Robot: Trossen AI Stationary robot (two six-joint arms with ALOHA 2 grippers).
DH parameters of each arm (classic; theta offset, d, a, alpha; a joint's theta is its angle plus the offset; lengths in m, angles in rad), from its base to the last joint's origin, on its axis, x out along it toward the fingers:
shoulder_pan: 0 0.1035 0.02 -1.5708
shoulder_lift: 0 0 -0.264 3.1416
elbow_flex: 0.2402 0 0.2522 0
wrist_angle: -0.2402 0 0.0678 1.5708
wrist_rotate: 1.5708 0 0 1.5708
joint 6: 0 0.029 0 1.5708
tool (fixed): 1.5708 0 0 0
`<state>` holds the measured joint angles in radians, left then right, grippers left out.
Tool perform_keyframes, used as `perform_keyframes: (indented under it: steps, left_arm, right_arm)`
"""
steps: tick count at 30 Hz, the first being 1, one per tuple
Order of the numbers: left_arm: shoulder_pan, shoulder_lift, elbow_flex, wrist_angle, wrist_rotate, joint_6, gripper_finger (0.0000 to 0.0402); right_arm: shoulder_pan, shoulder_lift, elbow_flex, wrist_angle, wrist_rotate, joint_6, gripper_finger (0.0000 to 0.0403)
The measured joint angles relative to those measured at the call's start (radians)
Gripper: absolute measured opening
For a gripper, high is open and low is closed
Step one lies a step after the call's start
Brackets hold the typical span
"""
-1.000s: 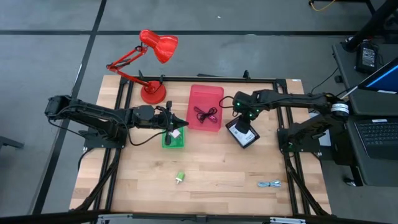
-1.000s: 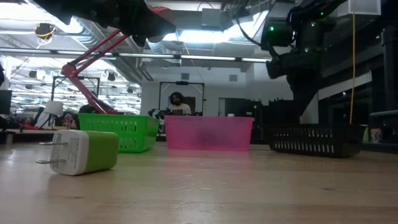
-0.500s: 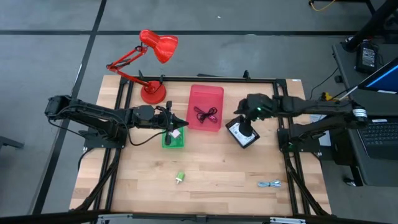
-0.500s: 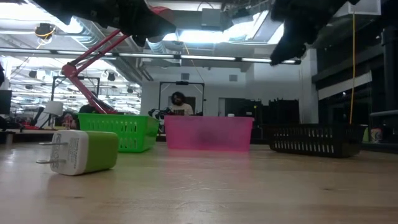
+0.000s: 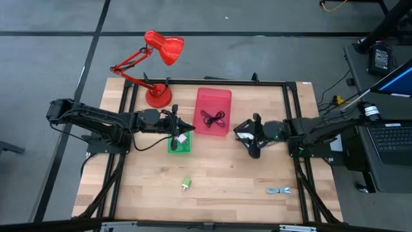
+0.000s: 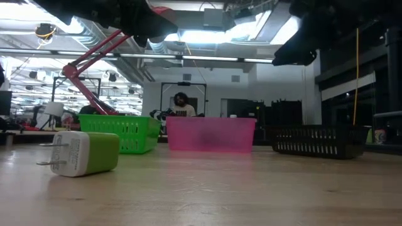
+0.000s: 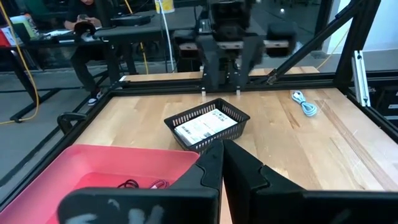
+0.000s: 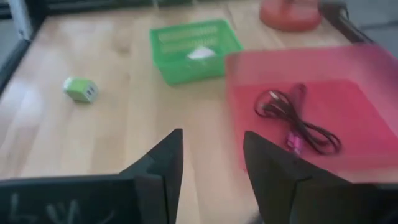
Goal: Pick and place items into bin
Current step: Put the green charger adapter into the green bin
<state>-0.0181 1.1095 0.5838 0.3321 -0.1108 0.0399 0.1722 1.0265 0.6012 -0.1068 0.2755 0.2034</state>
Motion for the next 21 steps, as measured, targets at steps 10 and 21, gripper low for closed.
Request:
perform_keyframes:
  steps: [10,21]
  left_arm:
    - [-0.036,0.000,0.000,-0.003,0.098,0.027,0.0002]
    - [-0.265,0.018,0.138,-0.311,-0.218,-0.108,0.0002]
  right_arm:
    - [0.168,0.008,-0.149,0.277,0.072,-0.011,0.0093]
    - [0.206,0.009,-0.149,0.312,0.076,-0.056,0.0026]
